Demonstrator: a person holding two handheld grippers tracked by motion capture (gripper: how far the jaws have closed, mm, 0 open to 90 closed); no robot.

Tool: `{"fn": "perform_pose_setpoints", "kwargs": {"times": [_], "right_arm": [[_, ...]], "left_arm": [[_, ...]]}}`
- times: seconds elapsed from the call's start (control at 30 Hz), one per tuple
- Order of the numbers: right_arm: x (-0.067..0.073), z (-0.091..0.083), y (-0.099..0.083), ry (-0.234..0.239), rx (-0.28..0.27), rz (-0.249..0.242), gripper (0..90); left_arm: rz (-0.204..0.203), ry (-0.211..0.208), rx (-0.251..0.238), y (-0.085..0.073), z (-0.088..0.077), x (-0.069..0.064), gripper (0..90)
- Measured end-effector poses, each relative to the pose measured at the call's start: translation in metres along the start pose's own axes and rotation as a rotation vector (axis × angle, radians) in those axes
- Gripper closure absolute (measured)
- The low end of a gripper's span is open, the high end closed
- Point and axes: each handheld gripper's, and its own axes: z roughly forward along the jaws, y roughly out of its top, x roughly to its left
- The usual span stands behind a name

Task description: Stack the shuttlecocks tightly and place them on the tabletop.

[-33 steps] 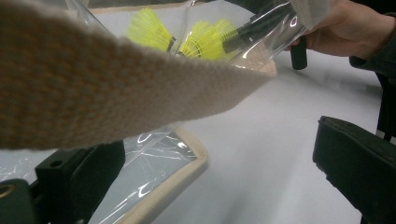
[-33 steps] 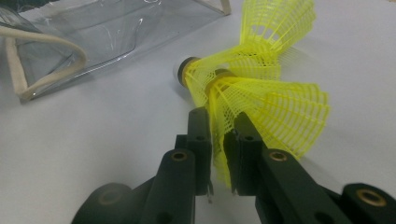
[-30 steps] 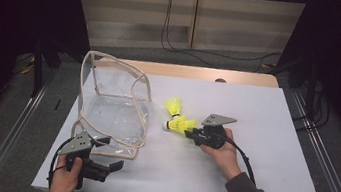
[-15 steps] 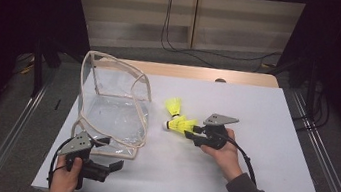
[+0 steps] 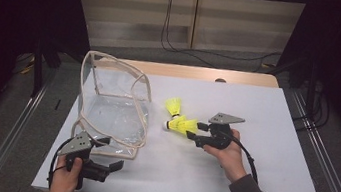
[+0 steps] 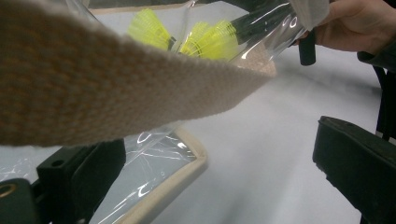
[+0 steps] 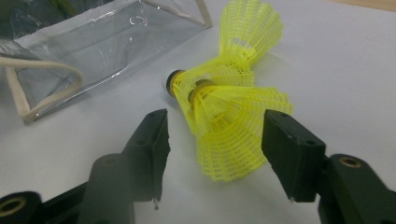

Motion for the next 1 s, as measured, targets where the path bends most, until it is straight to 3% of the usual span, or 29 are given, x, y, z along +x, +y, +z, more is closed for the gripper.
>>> {"fn": "perform_pose_setpoints", "kwargs": {"times": [0.57,1.0], "right_arm": [[-0.003,-0.013,0.006,-0.048,-0.018,0.009,16.3],[-0.004,-0.022,0.02,-0.072,-0.029,0.003,11.9]], "left_arm": [[-0.011,-0.003,-0.012,-0.001,0.0,0.001,2.4],[-0.014,-0.007,-0.017,-0.002,0.0,0.001,2.3]]}}
